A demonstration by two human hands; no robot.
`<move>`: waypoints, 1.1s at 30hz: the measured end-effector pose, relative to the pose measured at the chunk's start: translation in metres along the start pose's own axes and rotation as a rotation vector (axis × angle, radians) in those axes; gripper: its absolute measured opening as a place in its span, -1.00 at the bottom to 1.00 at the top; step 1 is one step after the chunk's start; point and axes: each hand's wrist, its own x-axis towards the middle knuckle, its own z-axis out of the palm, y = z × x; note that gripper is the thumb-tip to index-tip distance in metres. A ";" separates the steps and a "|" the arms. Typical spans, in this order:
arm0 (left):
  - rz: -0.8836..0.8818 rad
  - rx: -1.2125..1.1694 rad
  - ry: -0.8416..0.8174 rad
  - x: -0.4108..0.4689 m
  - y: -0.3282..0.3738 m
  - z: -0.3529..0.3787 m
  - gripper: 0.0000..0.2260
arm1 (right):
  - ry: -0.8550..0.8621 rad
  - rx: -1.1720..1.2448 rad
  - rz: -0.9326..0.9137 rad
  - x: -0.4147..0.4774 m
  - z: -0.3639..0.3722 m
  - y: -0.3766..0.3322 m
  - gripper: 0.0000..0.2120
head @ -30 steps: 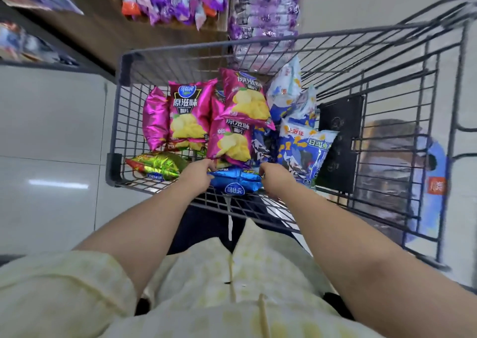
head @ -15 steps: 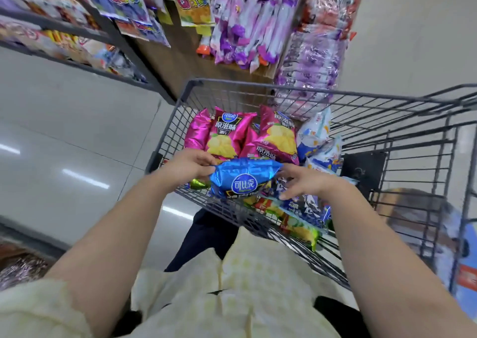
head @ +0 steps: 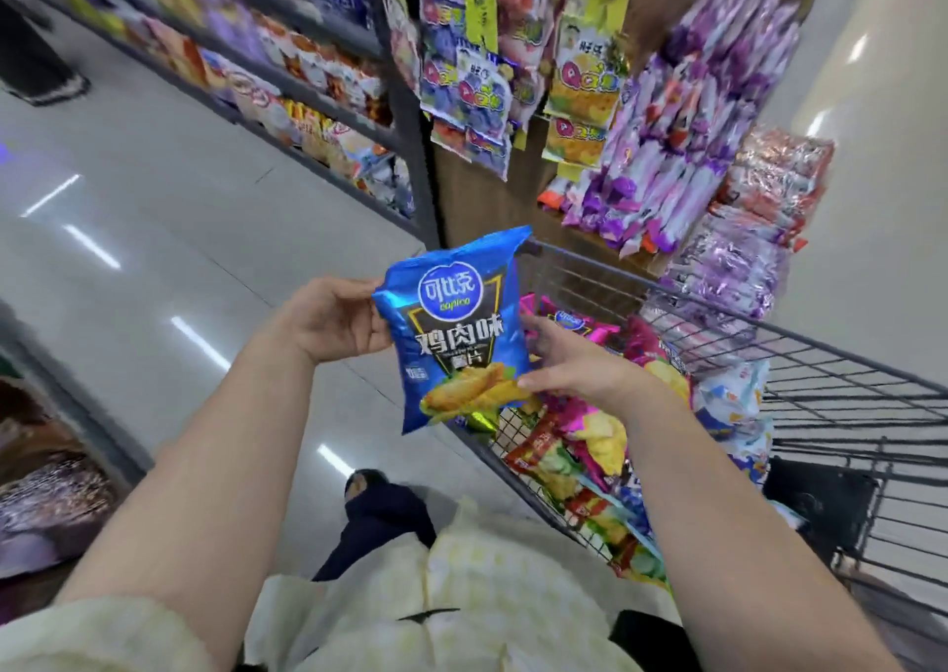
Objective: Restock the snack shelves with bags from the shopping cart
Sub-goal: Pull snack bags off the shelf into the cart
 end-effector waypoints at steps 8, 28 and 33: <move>0.067 -0.162 0.151 -0.063 0.074 -0.145 -0.69 | -0.108 0.029 0.073 0.128 0.121 -0.074 -0.20; 0.342 -0.051 0.612 -0.112 0.169 -0.380 -0.54 | -0.111 0.023 0.110 0.426 0.311 -0.212 -0.41; 0.425 -0.078 0.702 -0.090 0.249 -0.424 -0.59 | -0.125 0.024 0.022 0.509 0.323 -0.282 -0.47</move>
